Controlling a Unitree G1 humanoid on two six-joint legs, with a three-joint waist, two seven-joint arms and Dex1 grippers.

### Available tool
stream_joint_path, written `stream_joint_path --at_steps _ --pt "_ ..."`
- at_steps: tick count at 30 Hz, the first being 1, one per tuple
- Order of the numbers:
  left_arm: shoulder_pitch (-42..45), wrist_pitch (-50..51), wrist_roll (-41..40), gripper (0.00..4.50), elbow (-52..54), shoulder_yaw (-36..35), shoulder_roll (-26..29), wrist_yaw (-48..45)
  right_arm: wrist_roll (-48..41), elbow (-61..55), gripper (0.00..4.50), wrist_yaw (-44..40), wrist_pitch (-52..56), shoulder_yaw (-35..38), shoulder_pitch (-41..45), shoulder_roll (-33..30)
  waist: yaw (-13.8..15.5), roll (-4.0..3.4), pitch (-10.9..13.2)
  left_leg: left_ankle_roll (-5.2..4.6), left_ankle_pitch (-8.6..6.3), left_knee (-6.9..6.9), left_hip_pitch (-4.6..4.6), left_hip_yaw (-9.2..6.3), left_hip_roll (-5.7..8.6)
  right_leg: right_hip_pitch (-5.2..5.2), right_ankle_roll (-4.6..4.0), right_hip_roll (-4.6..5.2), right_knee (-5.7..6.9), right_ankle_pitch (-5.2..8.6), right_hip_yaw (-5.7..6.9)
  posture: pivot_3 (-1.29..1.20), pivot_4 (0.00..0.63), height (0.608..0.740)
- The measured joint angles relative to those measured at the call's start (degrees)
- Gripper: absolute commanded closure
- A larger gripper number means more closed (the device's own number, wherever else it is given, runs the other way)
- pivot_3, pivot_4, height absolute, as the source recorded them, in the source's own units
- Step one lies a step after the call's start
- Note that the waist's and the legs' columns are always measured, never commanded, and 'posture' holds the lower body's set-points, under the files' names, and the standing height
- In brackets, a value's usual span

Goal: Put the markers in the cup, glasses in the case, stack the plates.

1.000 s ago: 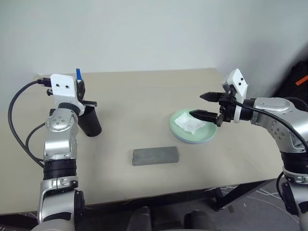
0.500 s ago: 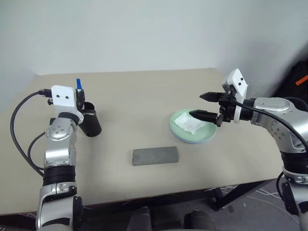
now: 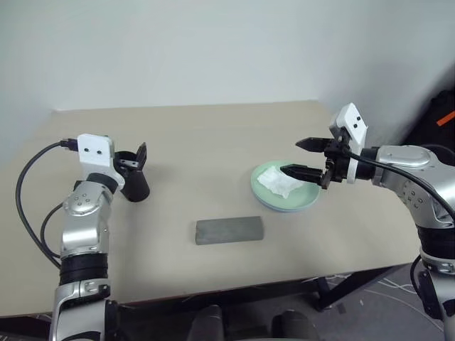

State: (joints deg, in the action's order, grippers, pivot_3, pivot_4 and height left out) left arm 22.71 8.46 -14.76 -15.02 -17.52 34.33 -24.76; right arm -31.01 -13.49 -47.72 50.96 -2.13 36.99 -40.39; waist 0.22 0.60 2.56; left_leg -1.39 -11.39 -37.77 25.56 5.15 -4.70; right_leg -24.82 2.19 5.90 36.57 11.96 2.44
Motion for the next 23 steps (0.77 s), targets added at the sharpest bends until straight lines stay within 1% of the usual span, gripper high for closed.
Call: stream_joint_path --at_steps 1,2,4,6,8,13,18,23 --pt "-0.3 0.8 -1.3 0.05 0.5 -0.6 1.3 -2.4 -0.2 -0.3 0.00 0.0 0.1 0.3 -0.4 -0.3 0.0 0.00 0.0 0.00 0.00 0.01 0.01 0.01 -0.01 -0.04 0.00 0.00 0.00 0.00 0.00 0.00 0.000 0.740" --pt "-1.0 2.0 -3.8 0.05 1.3 -1.2 3.8 -6.6 -0.6 -1.1 0.00 -0.2 0.0 0.7 -1.4 -1.2 0.0 0.01 0.0 0.00 0.00 0.05 0.03 0.04 -0.02 -0.09 -0.01 0.00 0.00 0.01 -0.01 0.00 0.000 0.740" --pt "-2.3 5.4 -8.3 0.05 1.7 -3.2 10.1 -15.6 -0.8 -2.2 0.00 -1.2 0.0 1.9 -4.1 -3.4 0.0 0.13 0.0 0.05 -0.03 0.17 0.05 0.17 -0.08 -0.25 -0.03 0.02 -0.01 0.01 -0.01 0.00 0.000 0.740" --pt "-2.0 7.6 -11.6 0.05 0.7 -5.8 14.2 -21.7 -0.9 -2.3 0.00 -1.2 0.0 3.1 -6.0 -4.0 0.0 0.12 0.0 0.05 -0.03 0.21 0.06 0.25 -0.08 -0.34 -0.02 0.05 -0.01 0.01 -0.04 0.00 0.000 0.740" --pt "-0.7 8.8 -13.3 0.05 -1.8 -6.8 17.3 -26.3 -1.1 -2.5 0.00 -1.1 0.1 3.7 -6.6 -4.0 0.0 0.02 0.0 0.04 -0.03 0.23 0.05 0.27 -0.08 -0.36 -0.02 0.06 0.00 0.01 -0.04 0.00 0.000 0.740" --pt "0.5 11.0 -15.3 0.05 -6.0 -7.2 19.0 -32.6 -2.7 -5.2 0.00 0.8 1.3 5.3 -7.1 -3.0 0.0 0.03 0.0 0.05 -0.03 0.28 0.06 0.28 -0.11 -0.42 -0.02 0.06 -0.01 0.01 -0.03 0.00 0.000 0.740" --pt "0.3 11.3 -15.8 0.05 -6.4 -7.2 19.2 -38.0 -5.1 -8.6 0.00 4.0 4.4 5.3 -8.0 0.8 0.0 0.08 0.0 0.05 -0.02 0.37 0.06 0.34 -0.14 -0.49 -0.04 0.04 -0.01 0.00 -0.04 0.00 0.000 0.740" --pt "-3.0 11.8 -16.1 0.05 -6.3 -7.2 19.5 -41.7 -6.9 -11.3 0.00 6.3 6.3 5.2 -9.2 2.0 0.0 0.07 0.0 0.05 -0.02 0.39 0.05 0.35 -0.17 -0.49 -0.05 0.05 -0.02 0.00 -0.04 0.00 0.000 0.740"
